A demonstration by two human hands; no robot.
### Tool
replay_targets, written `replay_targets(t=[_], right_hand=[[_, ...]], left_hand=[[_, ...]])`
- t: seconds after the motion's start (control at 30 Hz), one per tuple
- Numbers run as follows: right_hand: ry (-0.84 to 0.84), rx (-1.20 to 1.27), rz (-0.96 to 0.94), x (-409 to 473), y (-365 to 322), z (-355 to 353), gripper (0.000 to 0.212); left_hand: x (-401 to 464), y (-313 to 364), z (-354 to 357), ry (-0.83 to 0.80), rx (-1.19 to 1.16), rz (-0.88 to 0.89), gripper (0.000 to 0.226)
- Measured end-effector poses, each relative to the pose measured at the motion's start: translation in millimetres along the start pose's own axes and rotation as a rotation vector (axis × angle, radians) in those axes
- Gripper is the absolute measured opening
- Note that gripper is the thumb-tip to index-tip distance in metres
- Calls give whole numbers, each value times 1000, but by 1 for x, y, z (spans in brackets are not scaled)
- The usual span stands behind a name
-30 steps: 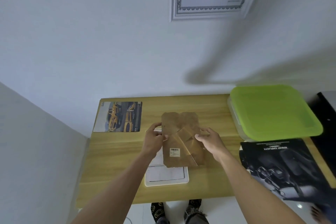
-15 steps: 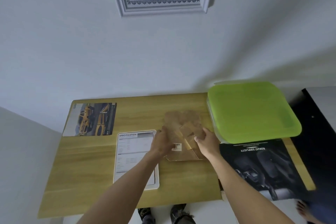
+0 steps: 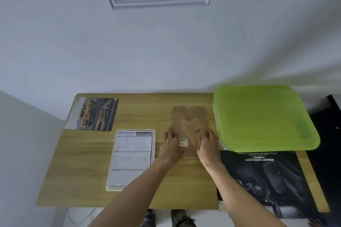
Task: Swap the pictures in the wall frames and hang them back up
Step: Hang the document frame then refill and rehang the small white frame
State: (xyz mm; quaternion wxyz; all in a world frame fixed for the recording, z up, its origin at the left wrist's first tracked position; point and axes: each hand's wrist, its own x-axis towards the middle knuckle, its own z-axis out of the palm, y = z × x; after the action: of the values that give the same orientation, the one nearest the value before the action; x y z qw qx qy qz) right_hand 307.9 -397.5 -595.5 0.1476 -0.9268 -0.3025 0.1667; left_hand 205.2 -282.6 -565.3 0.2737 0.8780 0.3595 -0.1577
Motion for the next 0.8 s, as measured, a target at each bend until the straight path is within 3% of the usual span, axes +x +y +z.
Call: replay_targets(t=[0.37, 0.5, 0.67, 0.8], right_hand=[[67, -41, -31, -1, 3, 5, 33], [66, -73, -52, -3, 1, 4, 39], [201, -198, -230, -19, -21, 3, 50], [161, -94, -357, -40, -66, 12, 32]], left_hand=[[5, -2, 3, -40, 67, 21, 96], [3, -8, -2, -24, -17, 56, 83], [-22, -46, -26, 173, -162, 82, 65], [-49, -105, -39, 383, -223, 25, 53]])
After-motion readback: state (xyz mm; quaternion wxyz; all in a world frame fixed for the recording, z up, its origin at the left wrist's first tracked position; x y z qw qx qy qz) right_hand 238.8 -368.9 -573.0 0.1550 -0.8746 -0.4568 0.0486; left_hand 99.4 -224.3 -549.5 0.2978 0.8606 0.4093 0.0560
